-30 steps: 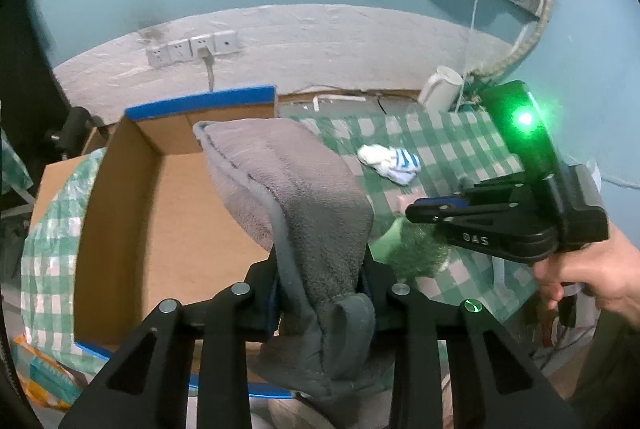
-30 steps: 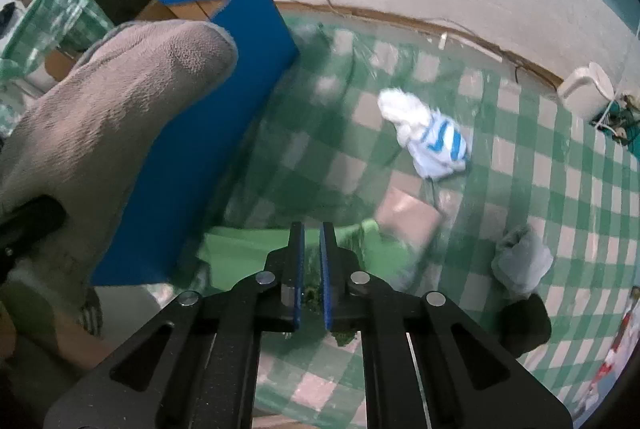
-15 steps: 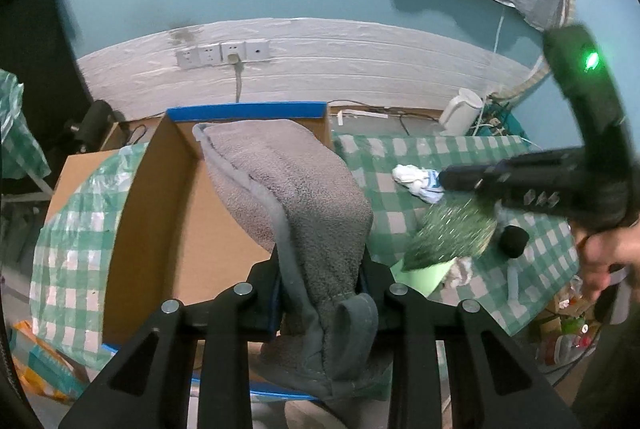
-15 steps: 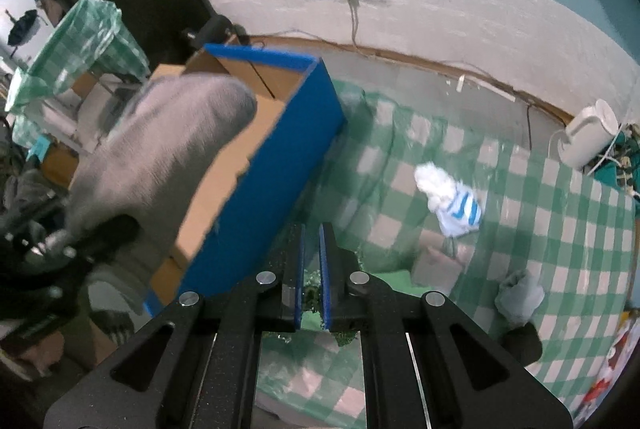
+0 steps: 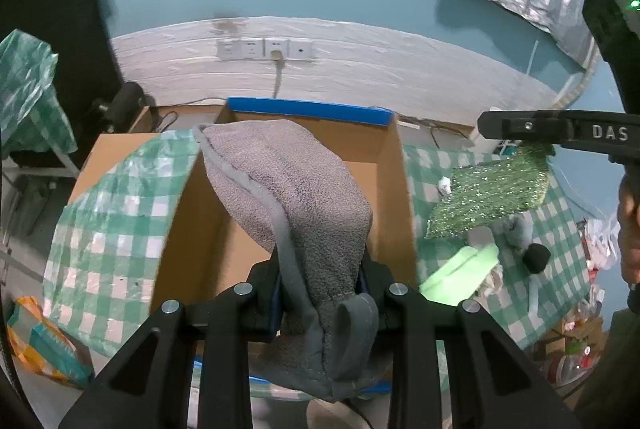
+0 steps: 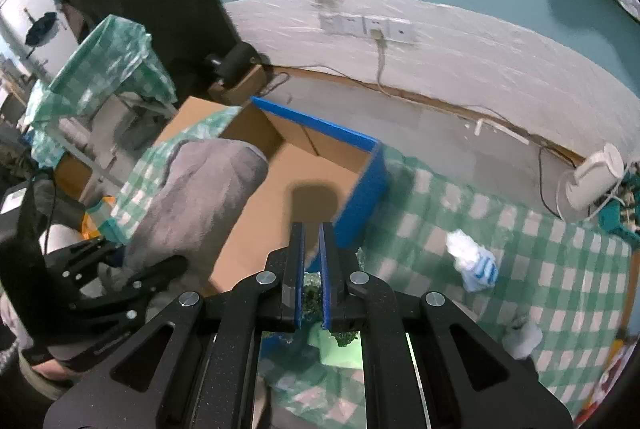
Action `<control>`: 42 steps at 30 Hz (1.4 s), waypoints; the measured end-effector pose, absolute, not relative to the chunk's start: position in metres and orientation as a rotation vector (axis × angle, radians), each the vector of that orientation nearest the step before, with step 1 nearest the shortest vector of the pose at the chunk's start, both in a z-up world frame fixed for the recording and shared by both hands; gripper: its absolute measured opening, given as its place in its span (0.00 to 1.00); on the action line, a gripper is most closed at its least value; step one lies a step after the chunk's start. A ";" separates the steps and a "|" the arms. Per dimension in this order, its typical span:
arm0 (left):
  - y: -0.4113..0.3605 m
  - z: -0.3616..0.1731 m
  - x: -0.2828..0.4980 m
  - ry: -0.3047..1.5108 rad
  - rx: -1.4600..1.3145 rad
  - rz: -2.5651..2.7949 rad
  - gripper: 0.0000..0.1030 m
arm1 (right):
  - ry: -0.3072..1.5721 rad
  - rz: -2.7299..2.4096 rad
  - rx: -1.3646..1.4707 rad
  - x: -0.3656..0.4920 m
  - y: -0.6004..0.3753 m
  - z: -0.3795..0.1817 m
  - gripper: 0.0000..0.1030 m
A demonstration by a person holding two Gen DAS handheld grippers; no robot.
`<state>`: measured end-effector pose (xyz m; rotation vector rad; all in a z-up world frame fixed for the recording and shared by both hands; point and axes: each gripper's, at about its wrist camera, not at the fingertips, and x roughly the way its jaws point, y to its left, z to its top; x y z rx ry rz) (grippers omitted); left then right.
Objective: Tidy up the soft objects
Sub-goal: 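Lift the grey cloth and green scrub pad and carry both over the cardboard box, then open both grippers to drop the grey cloth and scrub pad into the box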
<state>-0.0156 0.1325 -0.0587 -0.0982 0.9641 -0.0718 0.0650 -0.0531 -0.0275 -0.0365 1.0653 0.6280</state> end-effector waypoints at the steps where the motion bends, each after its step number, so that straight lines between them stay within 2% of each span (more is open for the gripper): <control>1: 0.137 -0.059 -0.015 0.962 -0.100 -0.064 0.29 | 1.061 0.634 -0.041 0.065 -0.048 -0.025 0.07; 9: 0.160 -0.059 -0.012 0.966 -0.137 -0.026 0.29 | 1.054 0.692 -0.074 0.063 -0.005 -0.019 0.06; 12: 0.164 -0.062 -0.010 0.969 -0.130 -0.003 0.32 | 1.067 0.712 -0.099 0.064 0.012 -0.026 0.07; 17: 0.172 -0.072 -0.007 0.998 -0.130 0.026 0.42 | 1.099 0.745 -0.137 0.063 0.038 -0.043 0.07; 22: 0.178 -0.077 -0.006 1.020 -0.140 0.051 0.56 | 1.121 0.762 -0.144 0.065 0.047 -0.055 0.19; 24: 0.178 -0.074 -0.006 1.007 -0.142 0.059 0.62 | 1.122 0.748 -0.155 0.065 0.048 -0.057 0.39; 26: 0.178 -0.069 -0.007 0.985 -0.137 0.067 0.73 | 1.108 0.738 -0.163 0.063 0.047 -0.056 0.55; 27: 0.178 -0.067 -0.008 0.975 -0.137 0.070 0.74 | 1.101 0.733 -0.171 0.063 0.047 -0.055 0.58; 42: 0.145 -0.063 -0.007 0.963 -0.115 -0.006 0.75 | 1.070 0.672 -0.149 0.057 0.002 -0.051 0.59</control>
